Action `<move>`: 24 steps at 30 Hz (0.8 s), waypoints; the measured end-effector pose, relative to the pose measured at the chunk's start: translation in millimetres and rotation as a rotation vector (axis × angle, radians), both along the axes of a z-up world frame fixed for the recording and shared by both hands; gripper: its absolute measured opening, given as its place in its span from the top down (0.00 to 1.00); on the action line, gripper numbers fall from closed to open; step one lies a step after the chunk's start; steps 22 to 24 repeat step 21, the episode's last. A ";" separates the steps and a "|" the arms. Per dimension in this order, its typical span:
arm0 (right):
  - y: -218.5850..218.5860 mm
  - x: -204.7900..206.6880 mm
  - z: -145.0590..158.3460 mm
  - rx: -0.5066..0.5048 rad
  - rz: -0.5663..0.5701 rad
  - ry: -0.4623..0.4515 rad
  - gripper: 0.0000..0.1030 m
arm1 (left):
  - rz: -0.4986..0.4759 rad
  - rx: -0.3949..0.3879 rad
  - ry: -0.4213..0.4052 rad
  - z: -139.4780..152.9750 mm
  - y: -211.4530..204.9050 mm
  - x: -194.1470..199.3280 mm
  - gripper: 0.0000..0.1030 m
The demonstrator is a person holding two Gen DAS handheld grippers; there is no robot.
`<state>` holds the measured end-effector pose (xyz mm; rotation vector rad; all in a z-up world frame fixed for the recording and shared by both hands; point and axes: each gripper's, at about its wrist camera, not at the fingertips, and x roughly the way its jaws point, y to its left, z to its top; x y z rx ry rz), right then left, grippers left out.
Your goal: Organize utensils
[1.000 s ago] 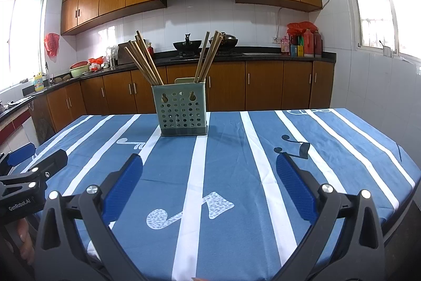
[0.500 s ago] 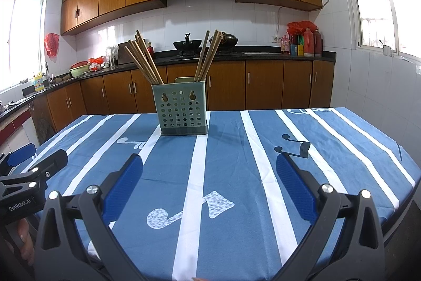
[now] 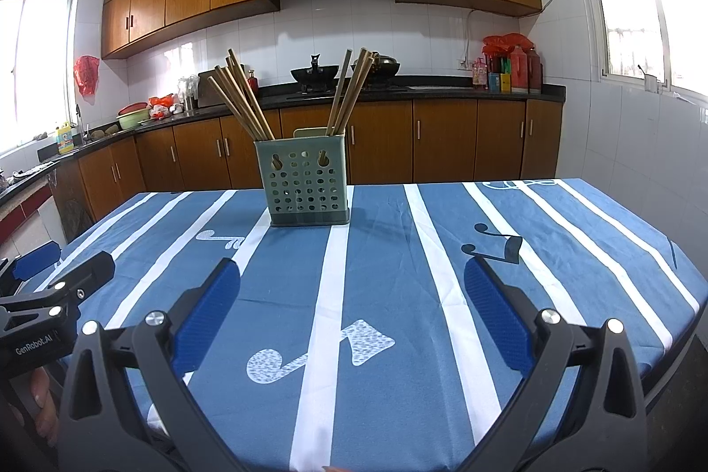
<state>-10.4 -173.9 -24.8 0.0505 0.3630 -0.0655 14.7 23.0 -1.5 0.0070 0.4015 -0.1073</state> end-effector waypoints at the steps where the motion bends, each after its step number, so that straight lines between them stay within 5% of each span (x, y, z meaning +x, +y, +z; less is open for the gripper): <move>1: 0.1 -0.1 0.0 0.001 0.000 0.000 0.04 | 0.000 0.000 0.000 0.0 0.3 0.2 0.02; 24: 1.2 -0.5 0.6 0.003 -0.001 0.001 0.04 | 0.005 -0.010 0.010 -4.9 -0.2 -4.4 0.02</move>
